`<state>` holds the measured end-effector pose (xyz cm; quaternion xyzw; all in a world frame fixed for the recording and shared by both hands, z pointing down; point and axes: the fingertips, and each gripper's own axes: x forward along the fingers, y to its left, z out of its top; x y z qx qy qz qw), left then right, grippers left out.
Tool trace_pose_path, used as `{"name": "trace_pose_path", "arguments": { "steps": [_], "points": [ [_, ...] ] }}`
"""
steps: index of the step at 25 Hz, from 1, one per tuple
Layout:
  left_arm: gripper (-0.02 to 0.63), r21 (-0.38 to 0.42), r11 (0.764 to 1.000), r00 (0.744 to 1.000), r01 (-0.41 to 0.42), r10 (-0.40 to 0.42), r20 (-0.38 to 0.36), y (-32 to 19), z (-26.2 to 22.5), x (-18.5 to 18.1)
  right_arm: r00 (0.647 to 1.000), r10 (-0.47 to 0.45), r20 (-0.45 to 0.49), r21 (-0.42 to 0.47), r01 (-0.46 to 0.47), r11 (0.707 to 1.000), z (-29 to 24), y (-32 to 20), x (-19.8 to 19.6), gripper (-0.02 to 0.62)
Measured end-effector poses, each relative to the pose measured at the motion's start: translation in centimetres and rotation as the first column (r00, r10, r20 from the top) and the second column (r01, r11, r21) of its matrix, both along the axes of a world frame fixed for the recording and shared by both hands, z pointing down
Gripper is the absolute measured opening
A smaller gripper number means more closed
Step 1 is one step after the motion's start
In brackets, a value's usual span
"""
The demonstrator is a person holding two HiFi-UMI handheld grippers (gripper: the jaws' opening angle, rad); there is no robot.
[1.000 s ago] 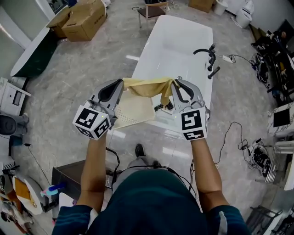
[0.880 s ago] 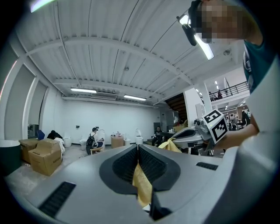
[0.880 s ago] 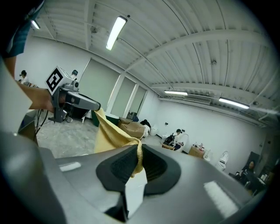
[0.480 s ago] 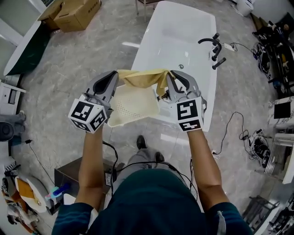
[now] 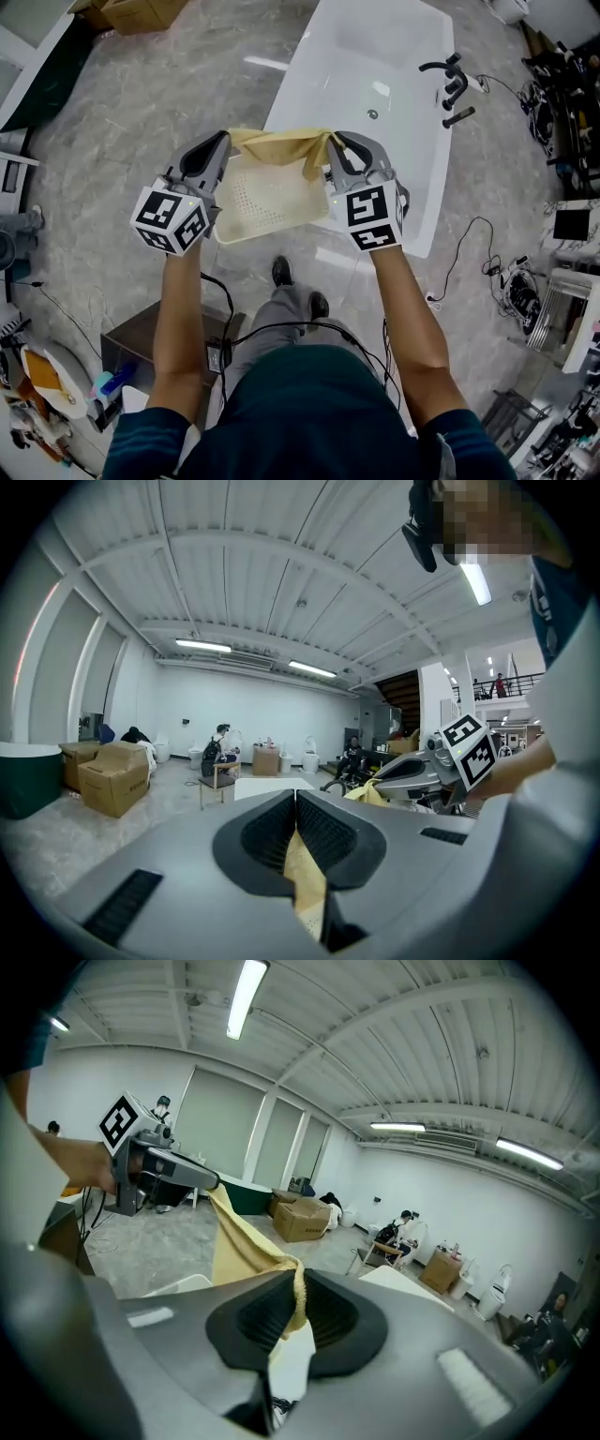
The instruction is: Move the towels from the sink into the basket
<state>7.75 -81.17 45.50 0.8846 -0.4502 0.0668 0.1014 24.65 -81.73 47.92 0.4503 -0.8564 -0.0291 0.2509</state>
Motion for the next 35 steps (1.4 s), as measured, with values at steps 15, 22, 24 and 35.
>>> {"name": "trace_pose_path", "arguments": {
  "steps": [15, 22, 24, 35],
  "points": [
    [0.011, -0.141, 0.990, 0.999, 0.020, -0.016, 0.028, -1.3, 9.6, -1.3, 0.999, -0.035, -0.040, -0.131, 0.029, 0.991, 10.1, -1.5, -1.6, 0.038],
    [0.011, -0.205, 0.978, 0.998, 0.034, -0.021, 0.065, -1.6, 14.2, -1.6, 0.997, -0.058, -0.055, -0.191, 0.046, 0.980, 14.5, -1.7, -2.3, 0.038],
    [0.011, -0.225, 0.974, 0.997, 0.041, -0.025, 0.074, -1.5, 15.1, -1.8, 0.996, -0.069, -0.061, -0.208, 0.055, 0.977, 15.4, -1.5, -2.6, 0.038],
    [0.011, -0.305, 0.951, 0.992, 0.051, -0.014, 0.123, -0.3, 20.6, -2.8, 0.988, -0.099, -0.116, -0.296, 0.060, 0.953, 20.8, 0.3, -3.5, 0.040]
  ]
}}
